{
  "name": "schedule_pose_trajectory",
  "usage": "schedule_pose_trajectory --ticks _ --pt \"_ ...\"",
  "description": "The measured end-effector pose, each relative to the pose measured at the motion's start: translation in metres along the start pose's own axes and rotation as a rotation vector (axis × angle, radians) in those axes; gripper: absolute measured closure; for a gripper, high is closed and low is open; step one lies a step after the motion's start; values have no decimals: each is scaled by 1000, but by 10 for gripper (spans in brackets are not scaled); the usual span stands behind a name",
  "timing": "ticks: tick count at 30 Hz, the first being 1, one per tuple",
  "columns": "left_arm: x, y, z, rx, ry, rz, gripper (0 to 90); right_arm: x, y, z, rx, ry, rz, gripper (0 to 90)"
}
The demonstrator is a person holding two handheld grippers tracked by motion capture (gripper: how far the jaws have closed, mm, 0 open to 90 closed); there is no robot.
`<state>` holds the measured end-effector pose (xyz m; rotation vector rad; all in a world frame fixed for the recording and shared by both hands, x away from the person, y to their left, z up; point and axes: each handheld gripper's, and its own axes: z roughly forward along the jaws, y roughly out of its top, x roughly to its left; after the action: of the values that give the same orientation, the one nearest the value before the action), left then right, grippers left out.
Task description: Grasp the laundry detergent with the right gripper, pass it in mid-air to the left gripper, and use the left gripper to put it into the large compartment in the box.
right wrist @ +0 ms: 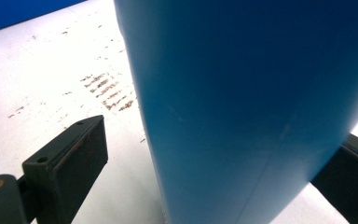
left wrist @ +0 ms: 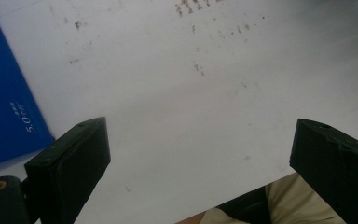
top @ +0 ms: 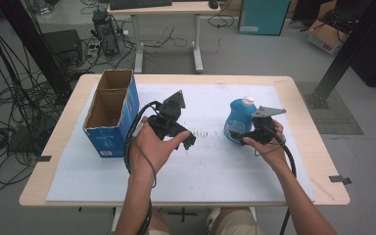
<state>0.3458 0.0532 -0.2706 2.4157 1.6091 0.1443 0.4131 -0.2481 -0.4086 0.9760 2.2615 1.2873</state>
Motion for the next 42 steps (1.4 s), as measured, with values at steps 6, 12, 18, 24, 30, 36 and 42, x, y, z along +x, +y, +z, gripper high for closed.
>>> schedule_pose_trajectory --ticks 6,12,18,24,30,36,42 --pt "0 0 0 0 0 1 54 -1 0 0 -5 -3 -3 46" --pt "-1 0 0 2 1 4 54 0 -1 0 -4 -1 4 48" --pt "-1 0 1 2 0 3 54 0 -1 1 -5 -2 4 54" --pt "0 0 0 1 -1 2 54 0 -2 1 -2 -1 2 67" --pt "-1 -1 0 0 0 4 54 0 -3 2 -1 -4 0 100" --pt "-1 0 0 1 -1 6 54 0 -4 3 -5 -4 -8 170" --pt "-1 0 1 6 -2 6 53 0 -5 3 -1 -12 -8 228"
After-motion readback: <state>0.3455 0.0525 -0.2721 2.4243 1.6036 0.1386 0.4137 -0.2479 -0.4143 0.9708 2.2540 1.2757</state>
